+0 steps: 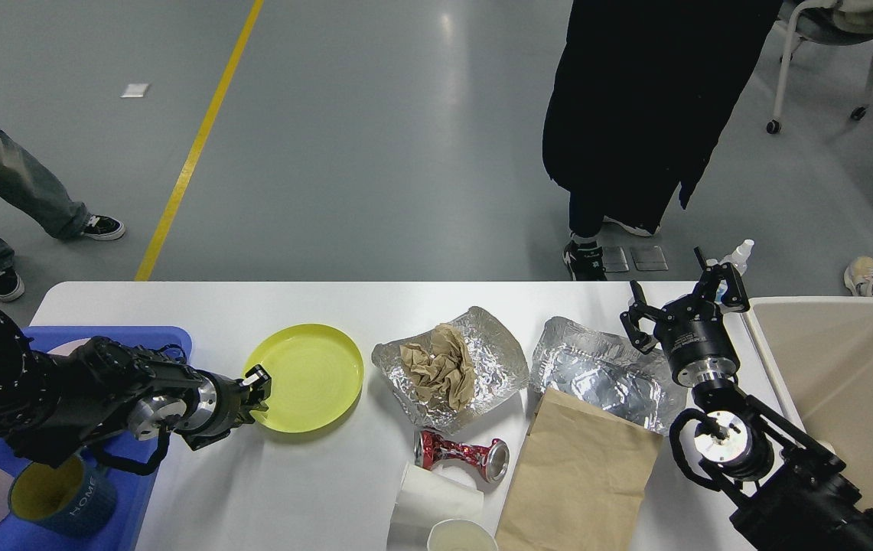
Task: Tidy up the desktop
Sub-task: 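Grasp the yellow plate rim with the left gripper, then lift the yellow plate and carry it over the blue tray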
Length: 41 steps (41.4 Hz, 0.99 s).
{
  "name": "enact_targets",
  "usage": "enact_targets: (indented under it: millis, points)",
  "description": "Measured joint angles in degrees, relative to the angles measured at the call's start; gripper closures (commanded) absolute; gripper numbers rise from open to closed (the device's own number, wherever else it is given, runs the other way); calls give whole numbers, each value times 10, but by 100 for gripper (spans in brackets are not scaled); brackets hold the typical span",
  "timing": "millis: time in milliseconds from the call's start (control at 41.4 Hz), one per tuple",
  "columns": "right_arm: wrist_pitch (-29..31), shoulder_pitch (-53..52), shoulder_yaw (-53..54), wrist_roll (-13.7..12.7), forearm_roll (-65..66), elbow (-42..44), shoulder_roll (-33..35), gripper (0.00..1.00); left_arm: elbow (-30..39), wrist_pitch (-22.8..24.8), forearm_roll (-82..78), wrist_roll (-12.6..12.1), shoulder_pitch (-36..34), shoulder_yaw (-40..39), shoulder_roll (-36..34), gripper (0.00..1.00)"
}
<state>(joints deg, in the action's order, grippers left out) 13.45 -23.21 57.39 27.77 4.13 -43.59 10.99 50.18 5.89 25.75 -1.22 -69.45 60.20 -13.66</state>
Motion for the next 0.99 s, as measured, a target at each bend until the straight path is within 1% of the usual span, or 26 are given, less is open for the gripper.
enact_targets:
  millis: [97,338,435,531,700,773,869,990]
  points:
    - [0,0,0,0,0,0,0,0,0,2,0,0,0,0,0,87]
    - [0,0,0,0,0,0,0,0,0,28,0,0,0,0,-1,93]
    - [0,0,0,0,0,0,0,0,0,30,0,-1,1,1,-1,100]
    - [0,0,0,0,0,0,0,0,0,32,0,-4,1,1,-2,100]
    - [0,0,0,0,0,0,0,0,2,50,0,-30,-5,0,-4,100]
    - [0,0,0,0,0,0,0,0,6,58,0,-33,-10,0,-5,100]
    - [0,0,0,0,0,0,0,0,15,66,0,-40,-26,4,-10,100]
    - [0,0,0,0,0,0,0,0,57,93,0,-53,-71,18,-36,100]
